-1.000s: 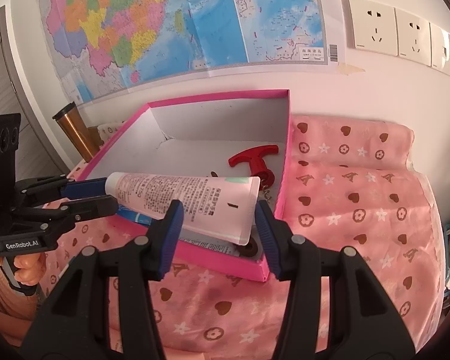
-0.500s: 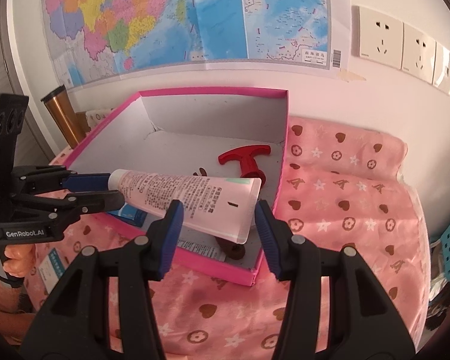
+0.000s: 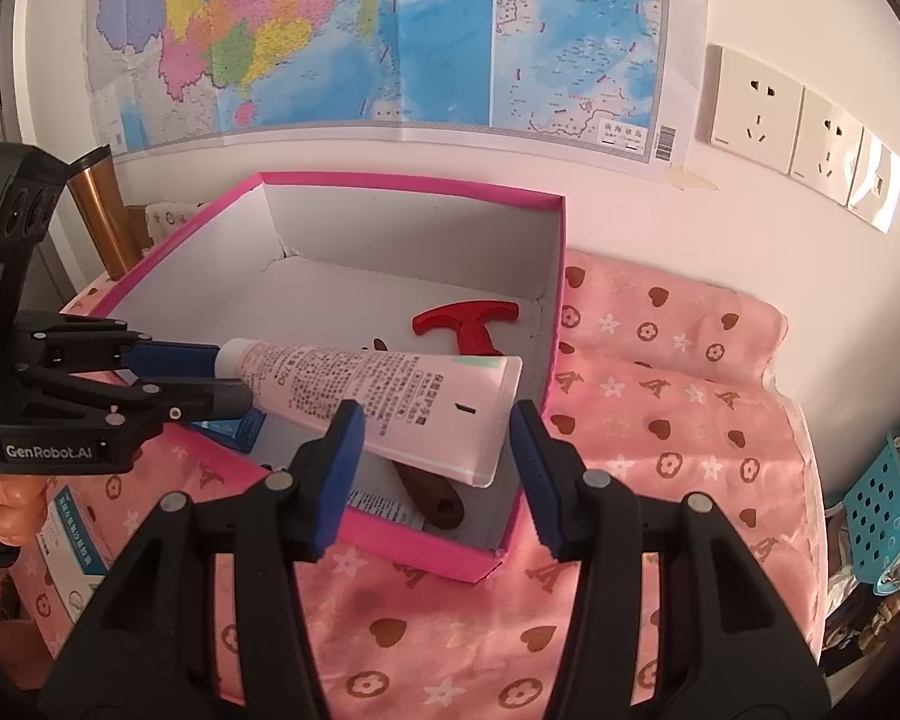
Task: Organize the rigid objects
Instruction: 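Lower the pink-white tube into the box and open the right tool, then move the right tool to the blue-white medicine box and grasp it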
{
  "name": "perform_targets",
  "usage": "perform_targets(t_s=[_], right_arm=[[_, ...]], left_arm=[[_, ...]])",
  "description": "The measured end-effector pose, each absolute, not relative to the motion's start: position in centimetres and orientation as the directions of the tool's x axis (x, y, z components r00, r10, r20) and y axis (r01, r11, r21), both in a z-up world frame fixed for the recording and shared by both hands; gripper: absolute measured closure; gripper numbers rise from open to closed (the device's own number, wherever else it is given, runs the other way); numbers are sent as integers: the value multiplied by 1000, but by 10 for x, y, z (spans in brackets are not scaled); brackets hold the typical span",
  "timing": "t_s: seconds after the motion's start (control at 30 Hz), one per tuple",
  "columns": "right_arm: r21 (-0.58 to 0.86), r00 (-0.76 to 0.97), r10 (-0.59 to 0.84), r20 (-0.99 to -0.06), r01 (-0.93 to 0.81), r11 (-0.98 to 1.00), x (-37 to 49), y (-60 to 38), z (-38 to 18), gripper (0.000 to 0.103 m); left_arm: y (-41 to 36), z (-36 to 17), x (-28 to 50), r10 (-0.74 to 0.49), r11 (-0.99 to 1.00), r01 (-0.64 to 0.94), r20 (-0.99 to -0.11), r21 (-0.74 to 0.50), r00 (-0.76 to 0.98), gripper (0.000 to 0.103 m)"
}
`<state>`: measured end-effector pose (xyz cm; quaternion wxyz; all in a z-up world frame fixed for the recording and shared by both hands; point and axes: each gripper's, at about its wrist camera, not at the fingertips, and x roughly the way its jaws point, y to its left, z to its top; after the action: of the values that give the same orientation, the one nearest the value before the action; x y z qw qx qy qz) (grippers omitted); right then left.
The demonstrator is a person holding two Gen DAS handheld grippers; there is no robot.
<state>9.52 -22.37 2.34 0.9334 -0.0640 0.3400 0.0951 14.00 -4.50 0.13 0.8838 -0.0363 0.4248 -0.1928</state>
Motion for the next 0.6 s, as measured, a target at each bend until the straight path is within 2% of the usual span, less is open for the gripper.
perform_targets(t_s=[0.27,0.37,0.47,0.53,0.6], right_arm=[[-41,758,139,-637,-213,976,89,-225,24,50],[-26,759,151,-633,-216,976,83,-226,26,50],[18,757,197,-623,-238,971,73,-228,30,47],[56,743,256,-618,-284,957,64,-226,30,42],[84,725,300,-620,-318,944,56,-222,29,42]], left_arm=[[-42,3,137,-384,918,316,-729,-238,567,60],[-40,6,130,-381,920,319,-714,-228,588,56],[-38,14,112,-355,929,321,-685,-183,636,51],[-34,21,101,-358,928,328,-664,-177,656,51],[-28,29,87,-360,927,336,-637,-165,681,50]])
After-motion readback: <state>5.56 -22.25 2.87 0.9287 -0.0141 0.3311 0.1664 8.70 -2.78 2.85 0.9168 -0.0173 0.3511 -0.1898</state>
